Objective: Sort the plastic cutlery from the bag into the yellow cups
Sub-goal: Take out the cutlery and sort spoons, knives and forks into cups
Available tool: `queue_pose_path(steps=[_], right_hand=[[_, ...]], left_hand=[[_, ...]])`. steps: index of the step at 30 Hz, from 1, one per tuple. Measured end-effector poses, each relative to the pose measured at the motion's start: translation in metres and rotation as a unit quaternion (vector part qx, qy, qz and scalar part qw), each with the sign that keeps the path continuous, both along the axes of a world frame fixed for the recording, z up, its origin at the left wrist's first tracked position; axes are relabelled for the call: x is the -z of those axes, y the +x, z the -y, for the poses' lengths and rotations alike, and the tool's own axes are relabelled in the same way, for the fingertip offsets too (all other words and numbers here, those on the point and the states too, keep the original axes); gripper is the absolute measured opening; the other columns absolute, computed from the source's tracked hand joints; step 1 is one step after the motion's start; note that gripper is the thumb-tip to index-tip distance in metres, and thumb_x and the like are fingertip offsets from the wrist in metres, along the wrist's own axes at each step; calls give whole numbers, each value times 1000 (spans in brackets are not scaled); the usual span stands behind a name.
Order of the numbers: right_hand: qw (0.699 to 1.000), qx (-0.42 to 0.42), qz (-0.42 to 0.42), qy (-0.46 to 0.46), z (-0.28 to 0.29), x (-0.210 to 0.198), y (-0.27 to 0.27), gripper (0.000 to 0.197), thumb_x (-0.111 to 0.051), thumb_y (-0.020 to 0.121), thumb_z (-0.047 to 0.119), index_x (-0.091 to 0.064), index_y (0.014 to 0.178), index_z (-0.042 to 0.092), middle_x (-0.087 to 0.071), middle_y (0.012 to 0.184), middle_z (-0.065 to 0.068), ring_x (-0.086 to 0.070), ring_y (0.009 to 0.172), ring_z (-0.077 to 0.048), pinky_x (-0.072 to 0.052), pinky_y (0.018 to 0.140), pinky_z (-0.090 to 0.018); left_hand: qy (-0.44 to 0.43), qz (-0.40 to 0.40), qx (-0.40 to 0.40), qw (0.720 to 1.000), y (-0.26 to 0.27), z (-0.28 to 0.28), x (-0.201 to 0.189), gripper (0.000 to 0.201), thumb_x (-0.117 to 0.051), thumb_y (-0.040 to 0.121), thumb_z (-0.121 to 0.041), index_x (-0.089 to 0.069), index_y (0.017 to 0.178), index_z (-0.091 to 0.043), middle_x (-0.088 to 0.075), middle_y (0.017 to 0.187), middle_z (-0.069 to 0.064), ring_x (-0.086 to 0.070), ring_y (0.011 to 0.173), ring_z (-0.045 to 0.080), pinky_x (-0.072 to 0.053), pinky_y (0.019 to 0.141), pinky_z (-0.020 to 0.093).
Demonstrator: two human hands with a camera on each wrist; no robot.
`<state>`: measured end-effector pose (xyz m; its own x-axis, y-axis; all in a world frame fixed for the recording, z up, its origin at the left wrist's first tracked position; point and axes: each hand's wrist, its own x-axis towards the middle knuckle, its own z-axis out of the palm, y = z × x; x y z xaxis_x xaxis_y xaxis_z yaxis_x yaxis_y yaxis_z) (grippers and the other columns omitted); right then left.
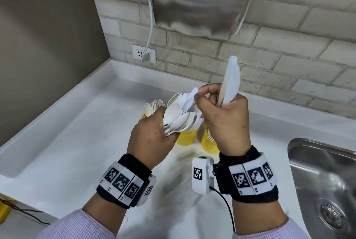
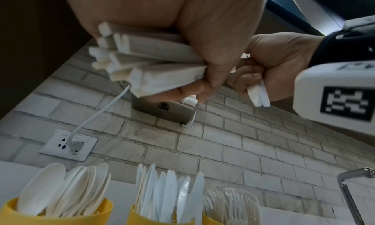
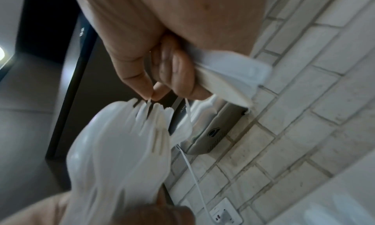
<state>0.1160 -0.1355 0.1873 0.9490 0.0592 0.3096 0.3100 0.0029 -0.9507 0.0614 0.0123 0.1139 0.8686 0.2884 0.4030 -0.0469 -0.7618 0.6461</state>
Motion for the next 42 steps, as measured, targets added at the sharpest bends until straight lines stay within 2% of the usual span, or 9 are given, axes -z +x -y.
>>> queue_pose_path(steps=[4, 10, 15, 21, 24, 31, 35, 39, 42], right_hand=[[997, 7, -41, 62, 1, -2, 3, 10, -69, 77, 17, -69, 69, 23, -42, 55, -2, -38, 50, -19, -37, 60, -33], [999, -37, 1, -32, 11, -1, -6, 16, -73, 87, 13, -68, 73, 19, -47, 61, -12, -47, 57, -20, -43, 58, -29], [999, -20, 9, -45, 19, 0, -12, 22, -70, 91, 8, -70, 75, 24, -52, 56, 6, -48, 53, -11, -43, 58, -23], [997, 63, 15, 33, 30, 3, -11, 11, -57, 90, 36, -63, 81, 33, -52, 65, 8, -44, 62, -15, -37, 73, -39], [996, 73, 34, 46, 36, 1, -14, 15, -49, 100, 36, -53, 86, 41, -72, 80, -5, -51, 59, -16, -39, 73, -38], [988, 45, 38, 146, 44, -5, -11, 10, -40, 111, 25, -44, 101, 22, -72, 84, -27, -55, 44, -5, -40, 55, -21], [988, 25, 4, 149, 39, 0, -8, 29, -53, 107, 29, -61, 111, 2, -68, 68, -7, -51, 46, -3, -39, 53, -19], [983, 14, -38, 178, 35, -1, -10, 34, -49, 108, 25, -71, 99, 1, -57, 57, -6, -42, 39, -9, -32, 44, -20], [974, 41, -50, 215, 32, -4, -8, 40, -41, 111, 23, -63, 82, 7, -54, 58, -8, -35, 39, -11, -28, 42, -21]], left_hand=[[19, -6, -11, 1000, -4, -1, 3, 30, -72, 77, -35, -48, 93, -28, -63, 68, -5, -60, 65, 33, -51, 56, 37], [24, 7, -19, 1000, -7, 3, 3, 30, -67, 77, -38, -42, 91, -31, -59, 65, -5, -57, 62, 33, -49, 54, 37], [31, 4, -21, 999, -8, 13, 4, 36, -76, 76, -32, -45, 95, -32, -60, 66, -8, -61, 63, 33, -51, 55, 36], [36, -11, -8, 999, -10, 28, 0, 29, -74, 78, -34, -50, 94, -28, -62, 69, -4, -59, 65, 34, -50, 55, 36], [40, -4, 3, 999, -10, 37, -7, 26, -76, 79, -29, -56, 94, -22, -64, 70, -3, -58, 65, 32, -43, 54, 31], [48, -13, 20, 999, -7, 45, -16, 23, -74, 81, -26, -59, 97, -18, -66, 72, 0, -60, 69, 31, -41, 54, 31], [38, -20, 26, 999, -5, 44, -17, 22, -73, 82, -26, -57, 96, -19, -63, 71, -3, -57, 68, 29, -34, 55, 29], [43, -24, 20, 999, -4, 42, -20, 22, -73, 83, -27, -57, 96, -19, -60, 69, -3, -52, 64, 27, -32, 55, 29], [45, -28, 34, 998, -3, 43, -22, 21, -72, 84, -29, -57, 97, -21, -66, 74, -2, -60, 70, 29, -38, 55, 31]])
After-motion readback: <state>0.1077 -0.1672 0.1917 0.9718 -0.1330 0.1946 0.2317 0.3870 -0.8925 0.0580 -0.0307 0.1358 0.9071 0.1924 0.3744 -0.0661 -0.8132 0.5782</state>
